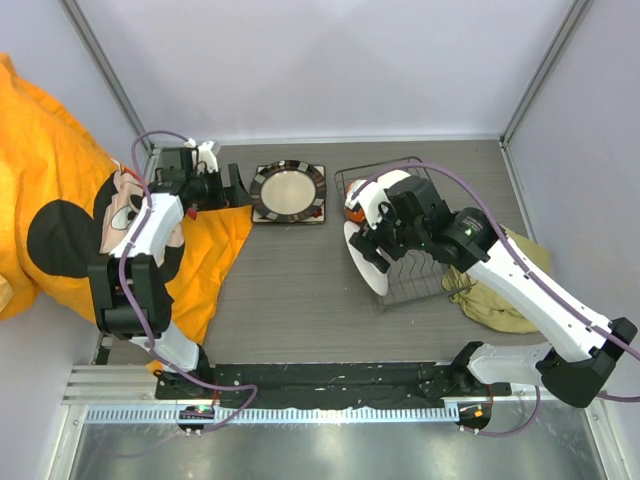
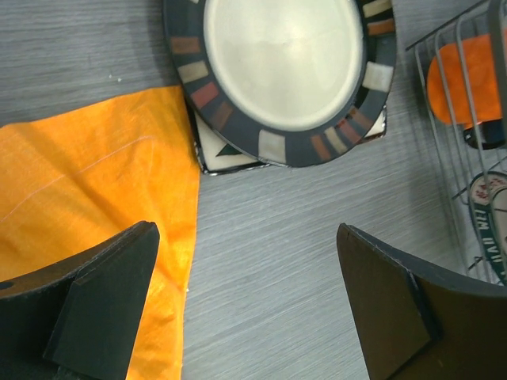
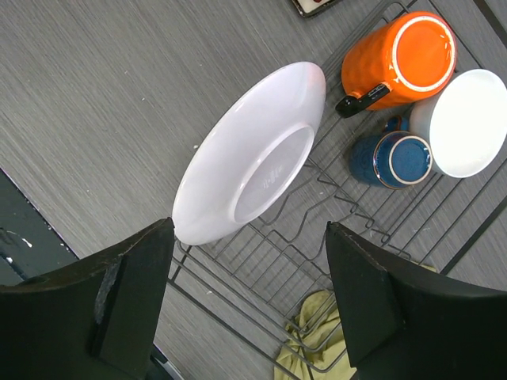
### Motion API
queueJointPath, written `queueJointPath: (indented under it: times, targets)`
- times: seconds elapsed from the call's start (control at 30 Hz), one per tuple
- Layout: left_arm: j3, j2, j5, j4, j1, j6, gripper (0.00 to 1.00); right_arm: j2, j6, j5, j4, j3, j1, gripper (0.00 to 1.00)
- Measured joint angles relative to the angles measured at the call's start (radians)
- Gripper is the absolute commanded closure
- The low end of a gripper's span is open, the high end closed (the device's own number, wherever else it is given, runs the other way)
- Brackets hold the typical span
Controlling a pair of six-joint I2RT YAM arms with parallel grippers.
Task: Unload the mixed dishes from the dish rack
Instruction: Pick up the plate from the dish rack.
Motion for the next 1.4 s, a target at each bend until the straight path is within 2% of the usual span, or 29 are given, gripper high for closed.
queueJointPath:
  times: [0.7,1.03,1.4]
  targets:
    - [-0.075,-0.118,-0.124,-0.01,0.0,0.074,0.0,0.19,0.103,0.121,0.081,-0.01,0.058,0.15]
    - [-0.087,-0.118,-0.134,-0.01,0.0,0.084,0.0,0.25,0.109,0.143,0.092,-0.01,0.08,0.15]
    - [-0.102,-0.118,-0.133,-0.008,0.0,0.098,0.0,0.298,0.109,0.262,0.123,-0.041,0.093,0.17]
